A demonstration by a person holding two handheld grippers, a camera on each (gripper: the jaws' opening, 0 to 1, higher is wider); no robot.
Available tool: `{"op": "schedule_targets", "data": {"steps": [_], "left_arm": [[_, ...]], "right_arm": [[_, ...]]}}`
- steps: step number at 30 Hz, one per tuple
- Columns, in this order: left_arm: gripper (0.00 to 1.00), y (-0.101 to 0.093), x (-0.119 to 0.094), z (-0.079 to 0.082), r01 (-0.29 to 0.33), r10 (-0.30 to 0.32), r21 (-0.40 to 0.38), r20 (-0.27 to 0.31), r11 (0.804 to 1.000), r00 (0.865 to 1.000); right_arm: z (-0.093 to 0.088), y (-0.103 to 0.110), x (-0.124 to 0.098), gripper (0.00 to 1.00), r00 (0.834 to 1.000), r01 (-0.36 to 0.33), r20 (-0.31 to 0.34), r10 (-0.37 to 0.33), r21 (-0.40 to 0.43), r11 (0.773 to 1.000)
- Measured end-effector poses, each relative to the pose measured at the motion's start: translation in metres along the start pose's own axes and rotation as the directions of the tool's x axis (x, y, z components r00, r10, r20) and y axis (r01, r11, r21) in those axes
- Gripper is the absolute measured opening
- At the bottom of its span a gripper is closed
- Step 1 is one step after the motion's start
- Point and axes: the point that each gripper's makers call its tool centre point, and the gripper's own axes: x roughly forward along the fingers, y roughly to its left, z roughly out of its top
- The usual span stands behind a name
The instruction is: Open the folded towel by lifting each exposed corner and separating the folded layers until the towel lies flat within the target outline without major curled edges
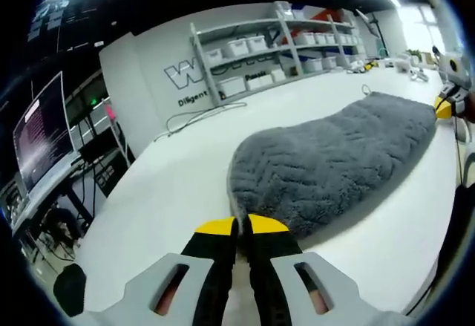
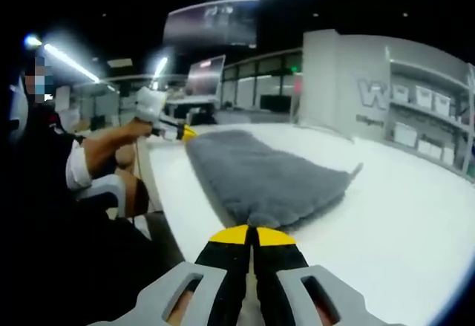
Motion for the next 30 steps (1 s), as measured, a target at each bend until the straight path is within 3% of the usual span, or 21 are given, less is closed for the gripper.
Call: {"op": "schedule_targets", "data": {"steps": [25,30], "left_arm": [[0.05,-0.001,0.022,0.008,0.048,-0.048,0.01,-0.001,0.999,0.999],[0.05,0.008,0.032,0.01,0.063,-0.063,0.003,-0.012,0.998,0.998]], "right_arm": [[-0.005,0.009,0.005,0.0,0.998,-0.036,-0.059,0.036,0.001,0.999],[-0.006,0.011,0.005,0.0,0.996,-0.051,-0.074,0.052,0.008,0.999]]}}
